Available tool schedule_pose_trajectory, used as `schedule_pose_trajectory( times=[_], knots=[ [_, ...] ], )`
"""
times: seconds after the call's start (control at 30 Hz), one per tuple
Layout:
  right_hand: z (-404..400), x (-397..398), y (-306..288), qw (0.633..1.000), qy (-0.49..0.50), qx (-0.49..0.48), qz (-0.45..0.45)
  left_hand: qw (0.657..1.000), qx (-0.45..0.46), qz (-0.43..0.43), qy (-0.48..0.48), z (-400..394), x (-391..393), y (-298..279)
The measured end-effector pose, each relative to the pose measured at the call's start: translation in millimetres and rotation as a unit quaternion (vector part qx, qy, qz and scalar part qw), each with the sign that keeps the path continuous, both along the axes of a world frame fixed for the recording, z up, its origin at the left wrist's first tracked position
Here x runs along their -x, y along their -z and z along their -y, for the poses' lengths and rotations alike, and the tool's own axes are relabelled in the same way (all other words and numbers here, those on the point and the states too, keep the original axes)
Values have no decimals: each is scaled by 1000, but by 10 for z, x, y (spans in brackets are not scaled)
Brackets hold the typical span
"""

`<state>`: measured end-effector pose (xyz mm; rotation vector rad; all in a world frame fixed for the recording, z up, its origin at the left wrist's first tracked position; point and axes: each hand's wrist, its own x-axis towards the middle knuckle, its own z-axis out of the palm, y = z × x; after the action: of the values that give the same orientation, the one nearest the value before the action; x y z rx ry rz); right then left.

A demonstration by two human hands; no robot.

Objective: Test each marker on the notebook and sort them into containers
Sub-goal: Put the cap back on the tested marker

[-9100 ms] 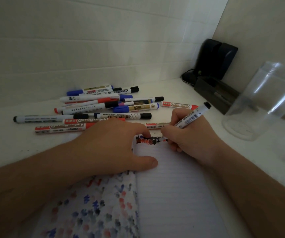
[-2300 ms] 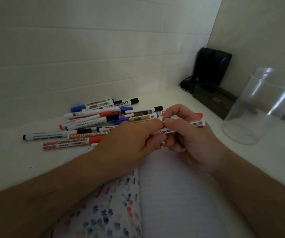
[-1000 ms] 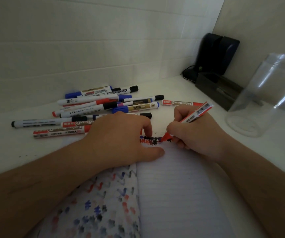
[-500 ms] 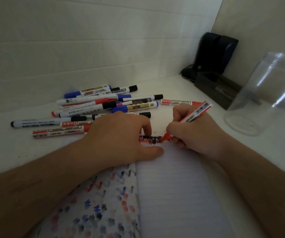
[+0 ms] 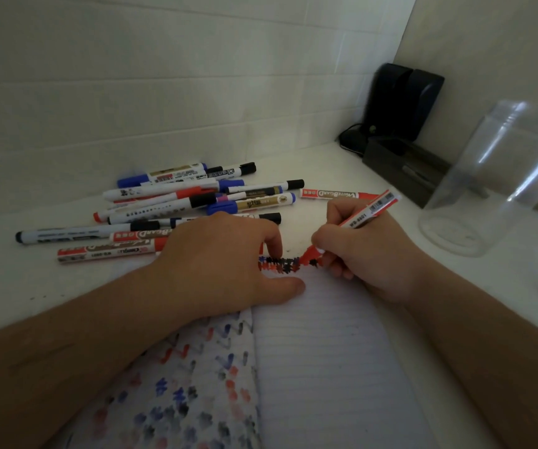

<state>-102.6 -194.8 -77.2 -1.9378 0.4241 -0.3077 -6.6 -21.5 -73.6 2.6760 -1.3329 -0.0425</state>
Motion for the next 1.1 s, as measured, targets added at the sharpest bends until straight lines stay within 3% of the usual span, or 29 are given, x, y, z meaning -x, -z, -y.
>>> schedule_pose_trajectory(
  times=[0.27, 0.5, 0.9, 1.1],
  knots=[
    [-16, 16, -13, 1000, -17, 21, -9, 1000, 7, -9, -7, -14, 35, -8],
    [112, 37, -114, 968, -33, -230, 90, 986, 144, -78, 16, -53, 65, 54],
    [-36, 14, -47, 968, -60, -223, 96, 975, 192, -89, 65, -40, 49, 120],
    [-22, 27, 5, 965, -125, -204, 106, 960, 256, -86, 74, -54, 2, 163]
  ],
)
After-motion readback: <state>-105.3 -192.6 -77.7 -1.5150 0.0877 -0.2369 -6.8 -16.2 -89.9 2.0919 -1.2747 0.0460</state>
